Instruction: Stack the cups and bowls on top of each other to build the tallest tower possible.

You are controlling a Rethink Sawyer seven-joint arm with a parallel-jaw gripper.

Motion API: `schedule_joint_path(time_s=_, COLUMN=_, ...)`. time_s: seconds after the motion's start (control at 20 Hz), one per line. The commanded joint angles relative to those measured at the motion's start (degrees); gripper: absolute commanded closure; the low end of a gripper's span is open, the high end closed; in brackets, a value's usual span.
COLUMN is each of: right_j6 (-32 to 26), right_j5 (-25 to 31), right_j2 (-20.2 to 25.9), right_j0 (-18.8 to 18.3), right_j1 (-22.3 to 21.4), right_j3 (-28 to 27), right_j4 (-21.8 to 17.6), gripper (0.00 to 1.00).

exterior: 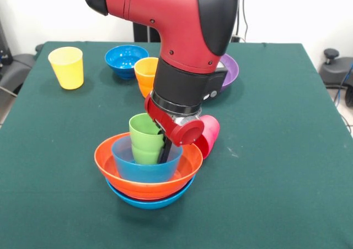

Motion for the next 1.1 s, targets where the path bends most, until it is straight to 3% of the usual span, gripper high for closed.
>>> schedule_joint_path(time_s=0.05, right_j6=-3.3, right_j5=7.3, right_j2=6.3, right_j0=-0.9, right_j1=3.7, right_j3=0.5, right_j4=0.2, gripper=1.0)
schedule_joint_path(time_s=1.1, right_j6=-5.2, right_j5=6.5, right_j2=6.5, right_j0=-1.2, right_j1=3.1, right_j3=-0.2, right_j4=-0.8, gripper=1.0)
